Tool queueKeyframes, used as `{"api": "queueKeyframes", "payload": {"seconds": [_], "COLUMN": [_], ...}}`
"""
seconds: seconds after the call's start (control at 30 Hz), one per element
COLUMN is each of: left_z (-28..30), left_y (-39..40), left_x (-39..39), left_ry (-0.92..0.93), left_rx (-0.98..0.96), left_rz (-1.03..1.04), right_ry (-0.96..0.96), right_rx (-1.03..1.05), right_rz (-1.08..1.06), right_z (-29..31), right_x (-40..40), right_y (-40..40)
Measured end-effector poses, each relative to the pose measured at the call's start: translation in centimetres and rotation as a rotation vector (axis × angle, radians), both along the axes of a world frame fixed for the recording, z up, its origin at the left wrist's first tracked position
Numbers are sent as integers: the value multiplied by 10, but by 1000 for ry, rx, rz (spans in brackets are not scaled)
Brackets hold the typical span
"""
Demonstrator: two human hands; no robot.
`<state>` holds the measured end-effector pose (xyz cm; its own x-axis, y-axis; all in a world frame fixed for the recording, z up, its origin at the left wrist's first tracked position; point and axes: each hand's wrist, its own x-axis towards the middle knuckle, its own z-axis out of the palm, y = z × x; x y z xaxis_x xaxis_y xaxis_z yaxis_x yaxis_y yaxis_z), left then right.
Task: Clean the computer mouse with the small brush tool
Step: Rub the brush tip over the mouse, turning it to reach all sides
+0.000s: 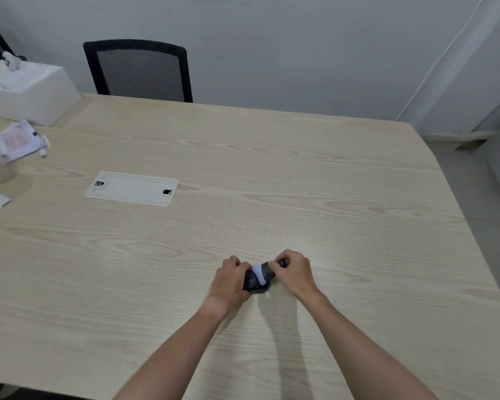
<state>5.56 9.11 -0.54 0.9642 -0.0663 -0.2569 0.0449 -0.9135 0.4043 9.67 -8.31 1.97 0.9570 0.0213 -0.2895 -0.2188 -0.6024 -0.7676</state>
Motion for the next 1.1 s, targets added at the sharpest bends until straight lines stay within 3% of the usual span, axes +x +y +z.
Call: {"api": "queueKeyframes", "payload": {"seconds": [0.13, 0.33, 0.53, 0.7, 0.87, 1.1], "left_z": [5, 8, 11, 13, 13, 7], "left_y": [1, 2, 2, 1, 0, 7], "left_x": [1, 3, 6, 4, 7, 10], "left_ry": [68, 103, 75, 67, 104, 260], "left_rx": [-111, -120, -8, 25, 11, -152], "left_rz": [19, 3, -74, -96, -71, 87], "right_ry": [-52, 8, -39, 29, 53, 98], "right_rx": [-155, 17, -179, -56, -193, 1], "right_rz": [-31, -12, -56, -92, -136, -165], "right_z": [-2, 3, -3, 0, -6, 0], "right_x": [1, 1, -4, -6, -14, -20], "right_y": [-1, 7, 2, 6, -1, 4]}}
